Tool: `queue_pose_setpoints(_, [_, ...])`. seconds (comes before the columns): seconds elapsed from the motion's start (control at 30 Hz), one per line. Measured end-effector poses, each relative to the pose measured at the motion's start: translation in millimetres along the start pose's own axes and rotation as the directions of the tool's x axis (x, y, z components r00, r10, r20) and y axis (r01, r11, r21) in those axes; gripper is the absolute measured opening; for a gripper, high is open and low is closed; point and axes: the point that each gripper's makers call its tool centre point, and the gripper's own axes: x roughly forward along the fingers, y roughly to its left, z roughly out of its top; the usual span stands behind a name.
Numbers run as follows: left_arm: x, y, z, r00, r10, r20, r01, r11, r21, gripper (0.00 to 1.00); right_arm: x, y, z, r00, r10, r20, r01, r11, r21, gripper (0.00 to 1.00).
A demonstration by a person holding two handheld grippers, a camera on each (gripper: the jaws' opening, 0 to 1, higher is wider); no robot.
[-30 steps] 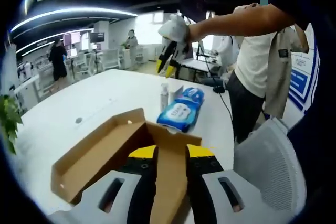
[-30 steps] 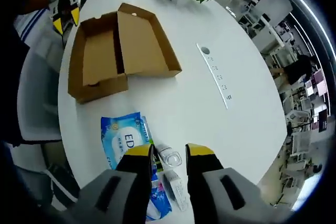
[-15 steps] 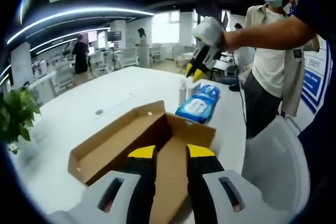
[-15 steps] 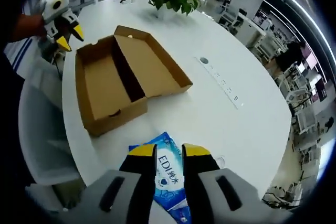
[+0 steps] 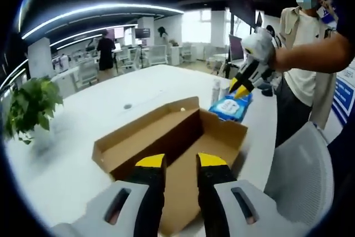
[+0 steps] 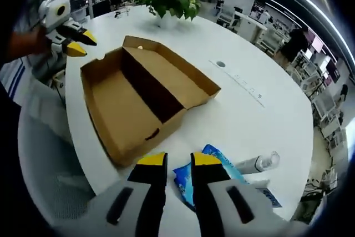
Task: Operate the shoe box by opening the lid, removing the specified soft item, and placing it in the target area until the item is outside and the box remains undamaged.
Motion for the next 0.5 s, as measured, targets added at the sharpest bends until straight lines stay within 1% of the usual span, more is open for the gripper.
queue_pose_setpoints(0.1, [-1.5,7.5,-7.6,0.999,0.031,-0.015,-0.031,1.0,-0.004,0.19,3.9,7.1,0.3,0.999,-0.025,0.023,0.024,0.999,0.042,0.14])
queue_pose_setpoints(0.13, [-3.1,11.5,-11.5,0.998,0.055,-0.026,-0.055,0.998,-0.01,0.19,4.8,10.0,1.2,0.999,-0.032,0.034,0.03,0.998,0.052,0.13])
queue_pose_setpoints(0.23, [-6.3,19.6,-21.4,0.995,0.094,-0.043,-0.095,0.995,-0.031,0.19,9.2,24.4,2.1,0.996,-0.047,0.069,0.039,0.993,0.115,0.12])
queue_pose_setpoints(0.3, [-9.2,23.6,-29.6,0.991,0.117,-0.062,-0.12,0.991,-0.053,0.19,12.9,33.7,0.6,0.996,-0.046,0.078,0.036,0.992,0.123,0.11])
queue_pose_setpoints(0.33, [-10.6,25.4,-32.0,0.99,0.128,-0.065,-0.133,0.989,-0.066,0.19,15.4,40.5,0.5,0.995,-0.045,0.089,0.033,0.99,0.138,0.11])
queue_pose_setpoints(0.4, [-13.2,27.6,-36.6,0.987,0.141,-0.073,-0.147,0.986,-0.076,0.19,19.9,50.7,-1.5,0.995,-0.04,0.092,0.027,0.99,0.141,0.1])
queue_pose_setpoints(0.5, [-16.2,32.2,-44.6,0.982,0.164,-0.094,-0.172,0.982,-0.083,0.19,25.1,58.0,-4.9,0.995,-0.043,0.093,0.027,0.986,0.163,0.09])
